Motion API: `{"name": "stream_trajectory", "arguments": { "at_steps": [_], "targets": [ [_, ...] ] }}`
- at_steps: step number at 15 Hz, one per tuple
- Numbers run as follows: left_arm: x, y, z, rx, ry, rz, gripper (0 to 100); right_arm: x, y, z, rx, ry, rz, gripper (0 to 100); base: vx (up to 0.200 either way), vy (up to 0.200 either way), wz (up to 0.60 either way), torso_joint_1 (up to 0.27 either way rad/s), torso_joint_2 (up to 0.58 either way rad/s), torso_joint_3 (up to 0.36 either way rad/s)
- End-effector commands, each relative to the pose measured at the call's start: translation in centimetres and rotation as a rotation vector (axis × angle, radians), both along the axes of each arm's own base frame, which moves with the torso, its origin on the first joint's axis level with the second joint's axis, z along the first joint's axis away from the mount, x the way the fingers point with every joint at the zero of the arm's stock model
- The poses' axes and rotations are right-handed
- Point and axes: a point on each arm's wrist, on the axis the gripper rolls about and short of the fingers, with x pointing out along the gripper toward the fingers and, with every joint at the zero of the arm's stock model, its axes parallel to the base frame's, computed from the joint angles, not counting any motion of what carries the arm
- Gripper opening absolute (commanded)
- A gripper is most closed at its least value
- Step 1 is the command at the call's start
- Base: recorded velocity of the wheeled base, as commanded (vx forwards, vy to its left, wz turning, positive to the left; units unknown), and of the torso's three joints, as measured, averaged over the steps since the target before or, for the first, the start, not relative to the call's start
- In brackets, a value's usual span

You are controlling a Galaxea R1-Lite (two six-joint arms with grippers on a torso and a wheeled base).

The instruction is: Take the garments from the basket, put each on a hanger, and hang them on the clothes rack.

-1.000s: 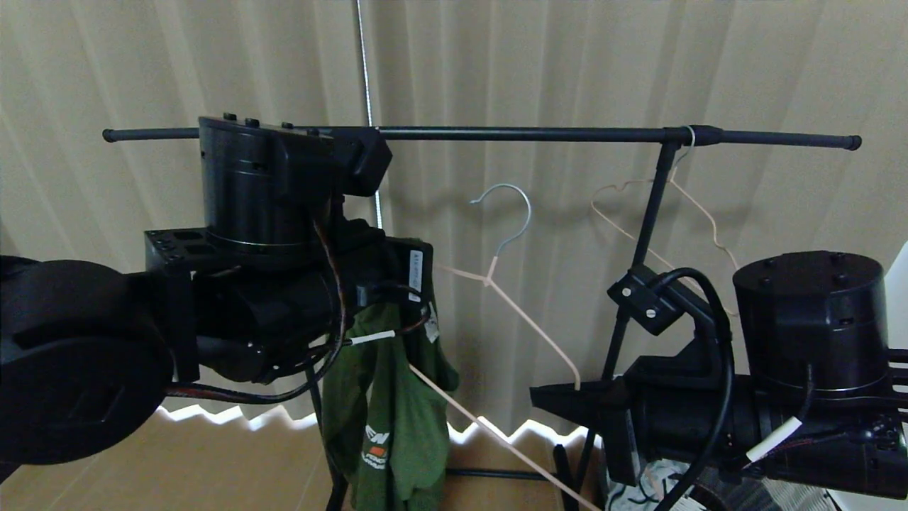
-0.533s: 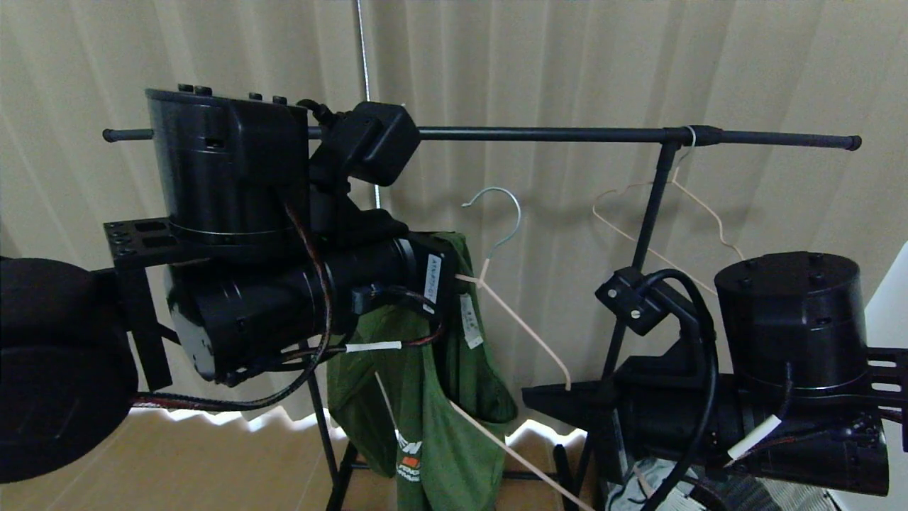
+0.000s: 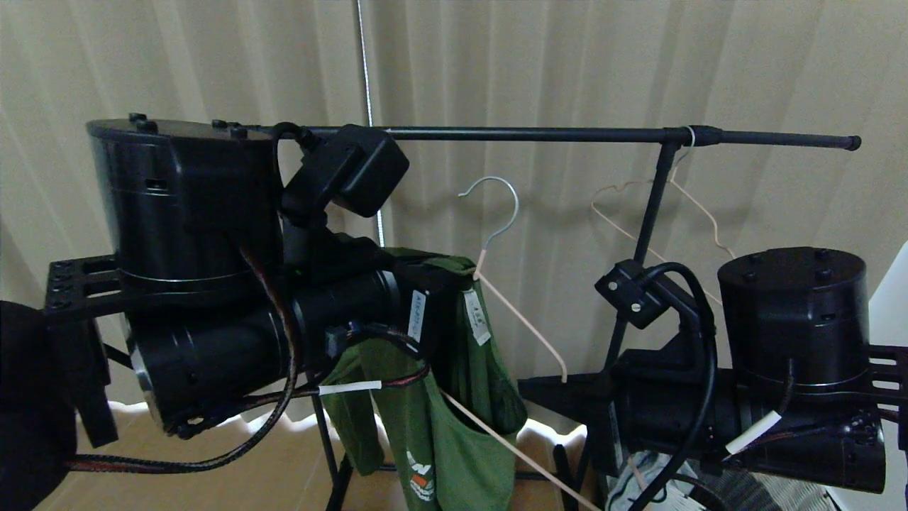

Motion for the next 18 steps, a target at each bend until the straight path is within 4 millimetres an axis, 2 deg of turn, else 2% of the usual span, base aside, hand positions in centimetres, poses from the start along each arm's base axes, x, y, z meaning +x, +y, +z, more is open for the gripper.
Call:
{"name": "stream_trajectory", "arguments": {
  "at_steps": [1,6,9,10,12,14,18],
  "targets": [
    [-0.6,0.6,0.3,-0.005,-0.01,-0.001,100,-0.1,-0.1,0.2,0.007,-0.007,0.0,0,0.0,0.0,0.0,0.0,0.0,0.0],
    [-1.5,1.7,-0.4,0.035,-0.018,-0.002,100,-0.6,-0.8,1.6,0.025,-0.068,0.01,0,0.0,0.0,0.0,0.0,0.0,0.0],
    [-1.7,3.0,-0.9,0.081,-0.035,0.019,100,-1.0,-2.0,2.3,0.002,-0.128,0.009,0,0.0,0.0,0.0,0.0,0.0,0.0],
    [-1.5,4.4,-1.3,0.162,-0.095,0.042,100,-1.0,-3.4,2.8,-0.045,-0.17,-0.001,0,0.0,0.0,0.0,0.0,0.0,0.0],
    [-1.1,5.9,-0.8,0.235,-0.198,0.048,100,-1.3,-4.9,3.1,-0.103,-0.193,-0.006,0,0.0,0.0,0.0,0.0,0.0,0.0],
    [-0.5,6.5,-0.3,0.281,-0.28,0.019,100,-1.6,-5.2,3.2,-0.108,-0.189,0.001,0,0.0,0.0,0.0,0.0,0.0,0.0],
    [0.0,6.4,0.4,0.385,-0.406,-0.042,100,-1.6,-5.0,3.2,-0.087,-0.176,0.052,0,0.0,0.0,0.0,0.0,0.0,0.0]
  ]
}}
